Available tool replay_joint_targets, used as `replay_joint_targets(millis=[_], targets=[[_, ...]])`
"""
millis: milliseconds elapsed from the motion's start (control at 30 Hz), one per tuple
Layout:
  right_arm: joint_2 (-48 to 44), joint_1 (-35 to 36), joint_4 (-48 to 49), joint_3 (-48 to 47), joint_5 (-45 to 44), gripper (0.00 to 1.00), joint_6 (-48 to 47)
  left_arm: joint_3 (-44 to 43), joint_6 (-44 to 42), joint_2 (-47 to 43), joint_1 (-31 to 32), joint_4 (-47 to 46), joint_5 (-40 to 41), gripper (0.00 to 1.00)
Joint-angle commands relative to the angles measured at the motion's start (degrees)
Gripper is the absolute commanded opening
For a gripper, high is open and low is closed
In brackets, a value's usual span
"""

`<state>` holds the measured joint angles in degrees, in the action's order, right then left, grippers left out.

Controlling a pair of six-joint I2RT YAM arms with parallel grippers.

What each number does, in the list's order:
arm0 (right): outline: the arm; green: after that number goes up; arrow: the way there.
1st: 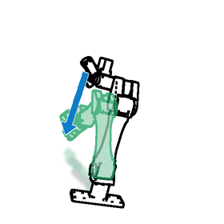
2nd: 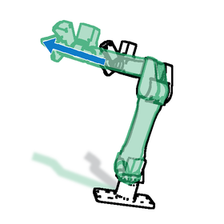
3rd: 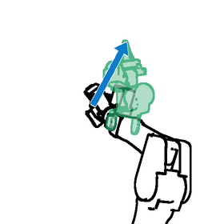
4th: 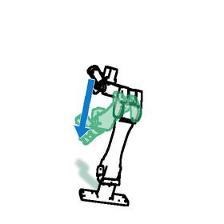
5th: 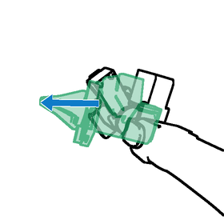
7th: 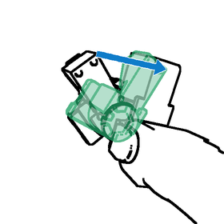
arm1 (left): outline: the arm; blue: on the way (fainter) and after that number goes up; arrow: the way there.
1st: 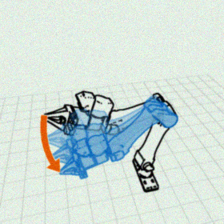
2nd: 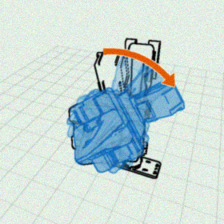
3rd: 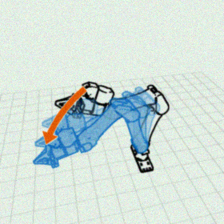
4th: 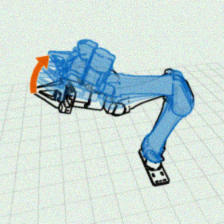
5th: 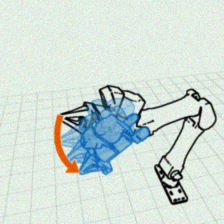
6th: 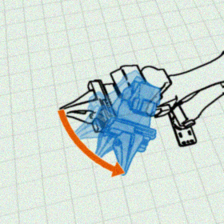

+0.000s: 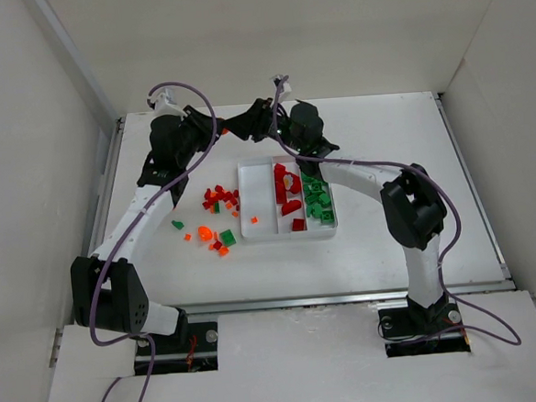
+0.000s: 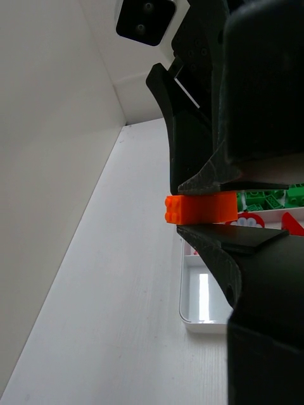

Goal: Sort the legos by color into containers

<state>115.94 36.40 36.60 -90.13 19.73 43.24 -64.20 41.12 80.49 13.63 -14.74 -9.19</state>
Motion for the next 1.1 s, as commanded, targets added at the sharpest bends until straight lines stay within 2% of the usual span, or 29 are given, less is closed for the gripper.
replay_joint_targets(millis=[0, 333, 767, 1033, 1067], targets=[[-2.9, -0.1, 0.7, -0.7, 1.7, 0.56, -1.4, 0.0, -1.0, -1.9, -0.3, -4.2, 0.4, 0.00], [-1.9, -0.1, 0.7, -1.9, 4.0, 0.52, -1.4, 0.6, -1.1, -1.9, -0.3, -4.8, 2.1, 0.00], [-5.0, -0.6, 0.7, 3.3, -0.9, 0.52, -1.4, 0.6, -2.4, -2.4, -0.8, -4.2, 2.6, 0.00], [-3.0, -0.6, 0.7, -0.6, 3.0, 0.52, -1.9, 1.1, -1.8, -2.4, -0.8, -3.6, 2.1, 0.00], [-2.2, -0.6, 0.7, -1.3, 4.0, 0.55, -1.9, 1.1, -1.3, -2.4, -0.8, -3.6, 2.1, 0.00]])
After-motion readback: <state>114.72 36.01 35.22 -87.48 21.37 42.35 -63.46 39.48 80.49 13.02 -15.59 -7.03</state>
